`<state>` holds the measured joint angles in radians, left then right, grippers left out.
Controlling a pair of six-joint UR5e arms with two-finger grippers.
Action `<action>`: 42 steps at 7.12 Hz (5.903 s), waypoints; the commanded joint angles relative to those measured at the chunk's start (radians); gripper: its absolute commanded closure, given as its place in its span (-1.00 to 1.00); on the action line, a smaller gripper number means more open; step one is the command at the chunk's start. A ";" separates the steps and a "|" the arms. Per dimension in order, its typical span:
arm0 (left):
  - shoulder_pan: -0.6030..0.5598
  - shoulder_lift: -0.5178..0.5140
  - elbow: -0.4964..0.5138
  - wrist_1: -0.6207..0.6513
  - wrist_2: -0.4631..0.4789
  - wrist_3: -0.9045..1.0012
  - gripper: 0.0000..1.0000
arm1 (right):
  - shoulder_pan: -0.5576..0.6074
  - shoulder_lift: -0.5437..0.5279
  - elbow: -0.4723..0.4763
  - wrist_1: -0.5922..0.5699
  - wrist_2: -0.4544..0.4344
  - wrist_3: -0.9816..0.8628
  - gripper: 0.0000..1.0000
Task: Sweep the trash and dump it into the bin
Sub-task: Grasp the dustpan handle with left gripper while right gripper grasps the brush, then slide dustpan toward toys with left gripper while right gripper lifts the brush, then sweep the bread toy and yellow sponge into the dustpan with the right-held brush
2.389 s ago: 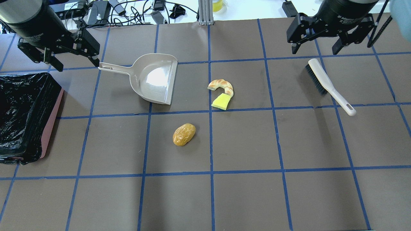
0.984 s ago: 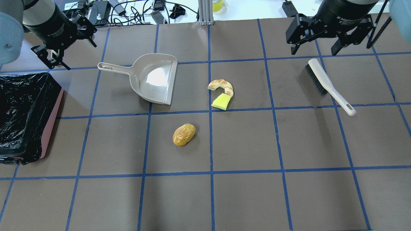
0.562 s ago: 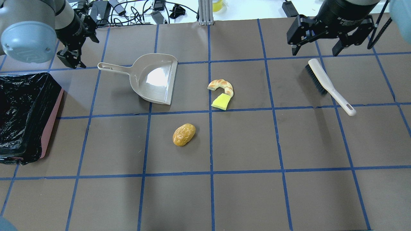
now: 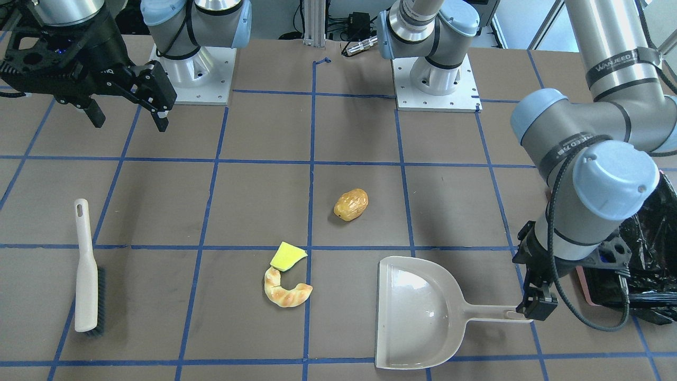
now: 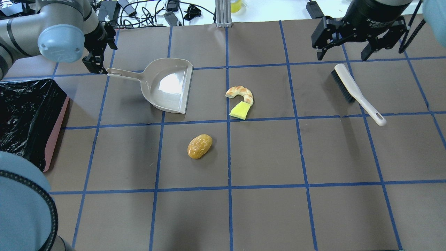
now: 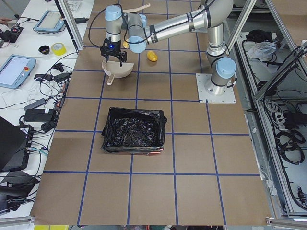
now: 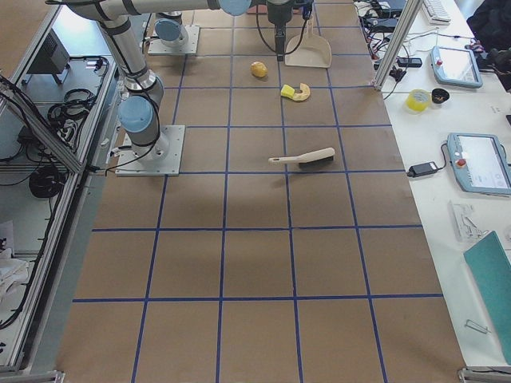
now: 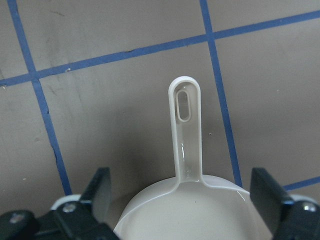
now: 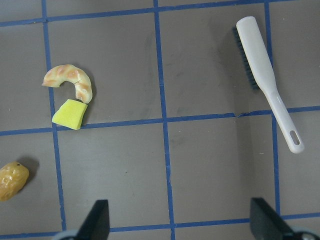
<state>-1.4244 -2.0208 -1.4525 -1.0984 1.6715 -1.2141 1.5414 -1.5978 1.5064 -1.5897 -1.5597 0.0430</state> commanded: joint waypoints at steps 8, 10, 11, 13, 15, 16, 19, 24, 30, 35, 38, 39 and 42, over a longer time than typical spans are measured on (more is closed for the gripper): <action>-0.001 -0.173 0.009 0.109 0.063 -0.130 0.56 | -0.292 0.117 0.173 -0.022 -0.103 -0.662 -1.00; -0.001 -0.164 0.003 0.117 -0.033 -0.139 1.00 | -0.356 0.223 0.234 -0.208 -0.168 -0.965 -1.00; -0.001 -0.161 0.000 0.155 -0.074 -0.168 1.00 | -0.357 0.264 0.273 -0.246 -0.160 -0.971 -1.00; -0.001 -0.145 0.001 0.155 -0.044 -0.153 1.00 | -0.357 0.292 0.313 -0.386 -0.160 -0.963 -1.00; -0.019 -0.145 0.003 0.157 0.066 -0.148 1.00 | -0.357 0.347 0.313 -0.418 -0.160 -0.948 -0.99; -0.059 -0.132 0.004 0.143 0.155 -0.151 1.00 | -0.357 0.354 0.313 -0.415 -0.160 -0.924 -0.93; -0.183 -0.078 -0.003 0.071 0.192 -0.169 1.00 | -0.357 0.372 0.316 -0.397 -0.161 -0.838 -0.64; -0.197 -0.087 -0.042 0.026 0.125 -0.239 1.00 | -0.357 0.371 0.314 -0.374 -0.161 -0.805 0.72; -0.197 -0.087 -0.040 0.025 0.145 -0.240 1.00 | -0.182 0.276 0.308 -0.211 -0.080 -0.414 0.97; -0.195 -0.096 -0.038 0.026 0.146 -0.242 1.00 | 0.189 0.318 0.302 -0.228 0.163 0.236 1.00; -0.197 -0.096 -0.037 0.025 0.152 -0.240 1.00 | 0.268 0.384 0.298 -0.381 0.248 0.311 1.00; -0.197 -0.096 -0.037 0.025 0.152 -0.240 1.00 | 0.287 0.430 0.278 -0.456 0.330 0.295 1.00; -0.196 -0.098 -0.037 0.025 0.152 -0.240 1.00 | 0.390 0.585 0.057 -0.460 0.461 0.324 1.00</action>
<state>-1.6212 -2.1180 -1.4895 -1.0738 1.8239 -1.4542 1.9008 -1.0739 1.6554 -2.0538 -1.1472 0.3531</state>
